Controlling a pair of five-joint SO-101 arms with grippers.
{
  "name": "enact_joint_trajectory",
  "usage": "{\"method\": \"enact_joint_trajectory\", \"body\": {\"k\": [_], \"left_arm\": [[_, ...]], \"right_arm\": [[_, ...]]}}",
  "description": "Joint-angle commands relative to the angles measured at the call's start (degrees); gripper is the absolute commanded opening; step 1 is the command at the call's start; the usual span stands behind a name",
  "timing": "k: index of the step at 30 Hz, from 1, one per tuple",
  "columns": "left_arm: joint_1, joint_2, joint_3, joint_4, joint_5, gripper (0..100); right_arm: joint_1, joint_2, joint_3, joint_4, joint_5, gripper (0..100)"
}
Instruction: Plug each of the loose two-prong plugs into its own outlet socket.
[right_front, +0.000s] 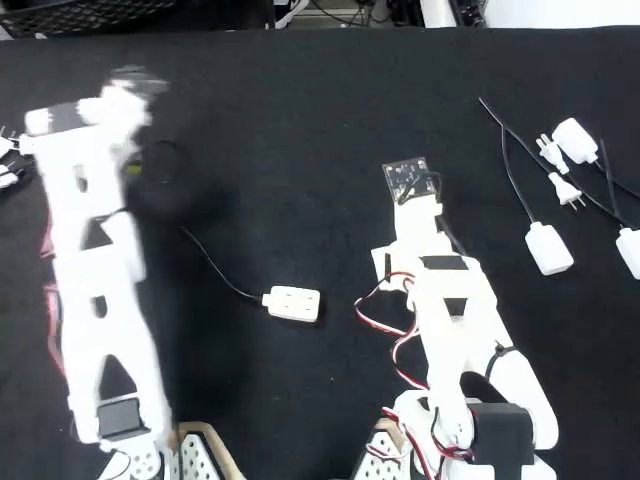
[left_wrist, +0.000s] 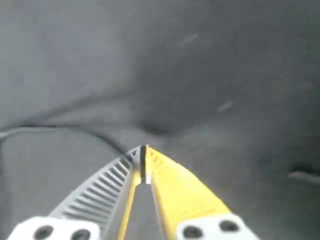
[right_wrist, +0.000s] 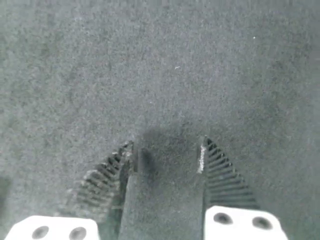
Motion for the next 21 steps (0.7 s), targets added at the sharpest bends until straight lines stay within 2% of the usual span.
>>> {"method": "enact_joint_trajectory", "body": {"k": [1,5,8,11,16,21], "left_arm": [[10.0,-1.0,1.3,0.4,4.2,3],[15.2,-1.0,1.3,0.3,8.6,3],[13.1,-1.6,0.5,-0.1,8.9,3],[7.6,-1.6,-6.6,0.1,9.1,6],[-5.2,-5.8,-8.0,-3.6,13.2,26],[-16.0,-8.3,-7.9,-10.6,8.3,29]], "right_arm": [[0.4,-1.5,-0.2,-0.7,0.2,20.4],[0.4,-1.5,-0.2,-0.7,0.2,20.4],[0.4,-1.5,-0.2,-0.7,0.2,20.4],[0.4,-1.5,-0.2,-0.7,0.2,20.4],[0.4,-1.5,-0.2,-0.7,0.2,20.4],[0.4,-1.5,-0.2,-0.7,0.2,20.4]]}}
